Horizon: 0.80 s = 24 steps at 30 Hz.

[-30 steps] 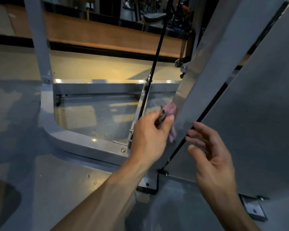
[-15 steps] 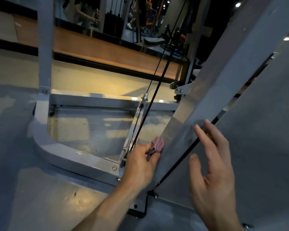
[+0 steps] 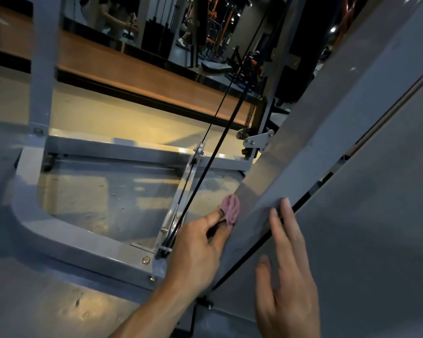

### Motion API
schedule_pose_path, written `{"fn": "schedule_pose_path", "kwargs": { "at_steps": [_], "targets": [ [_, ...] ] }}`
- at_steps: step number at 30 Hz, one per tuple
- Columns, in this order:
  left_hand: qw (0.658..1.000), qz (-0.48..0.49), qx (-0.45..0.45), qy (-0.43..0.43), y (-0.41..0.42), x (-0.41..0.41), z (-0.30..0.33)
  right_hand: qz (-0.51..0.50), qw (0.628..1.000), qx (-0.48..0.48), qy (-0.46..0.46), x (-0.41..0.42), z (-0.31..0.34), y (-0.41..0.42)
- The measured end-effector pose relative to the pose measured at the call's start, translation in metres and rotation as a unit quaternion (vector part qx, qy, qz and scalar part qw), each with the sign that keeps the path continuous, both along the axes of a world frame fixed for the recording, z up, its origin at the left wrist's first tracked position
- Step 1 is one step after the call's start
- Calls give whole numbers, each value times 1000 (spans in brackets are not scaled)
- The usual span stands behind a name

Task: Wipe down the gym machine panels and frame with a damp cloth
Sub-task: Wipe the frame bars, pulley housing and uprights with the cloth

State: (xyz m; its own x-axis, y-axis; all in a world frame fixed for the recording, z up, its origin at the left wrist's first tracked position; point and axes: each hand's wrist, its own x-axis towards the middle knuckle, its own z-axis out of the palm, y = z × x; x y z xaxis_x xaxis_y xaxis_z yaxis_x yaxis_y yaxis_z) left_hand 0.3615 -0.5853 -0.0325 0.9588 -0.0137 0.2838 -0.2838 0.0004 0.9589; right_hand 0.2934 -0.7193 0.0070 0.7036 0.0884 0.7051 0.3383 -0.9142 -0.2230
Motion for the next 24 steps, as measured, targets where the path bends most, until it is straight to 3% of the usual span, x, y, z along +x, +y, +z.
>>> {"fn": "schedule_pose_path", "kwargs": {
  "at_steps": [4,7,9,11,13,15,18,20,22,24],
  "targets": [
    [988,-9,-32,-154,-4,6,76,4,1000,6,-21,3,-3,3],
    [974,-52,-73,-206,-9,11,102,9,1000,5,-24,2,0,0],
    [983,-35,-32,-179,-8,16,71,13,1000,4,-27,0,6,-3],
    [995,-3,14,-97,-5,16,24,9,999,14,-29,-2,11,-3],
    [1000,-19,-2,-25,-2,11,1,11,999,30,-30,-3,16,0],
    [998,-19,-15,-54,-3,12,18,15,999,40,-31,-3,17,2],
    [979,-37,-64,-191,-7,15,90,20,998,48,-29,-1,14,3],
    [968,-54,-91,-228,-12,21,119,23,998,50,-27,0,15,2],
    [973,-28,-69,-217,-17,33,106,26,998,50,-26,-1,17,2],
    [989,9,-34,-145,-20,47,64,27,998,53,-26,-3,20,1]
  ]
}}
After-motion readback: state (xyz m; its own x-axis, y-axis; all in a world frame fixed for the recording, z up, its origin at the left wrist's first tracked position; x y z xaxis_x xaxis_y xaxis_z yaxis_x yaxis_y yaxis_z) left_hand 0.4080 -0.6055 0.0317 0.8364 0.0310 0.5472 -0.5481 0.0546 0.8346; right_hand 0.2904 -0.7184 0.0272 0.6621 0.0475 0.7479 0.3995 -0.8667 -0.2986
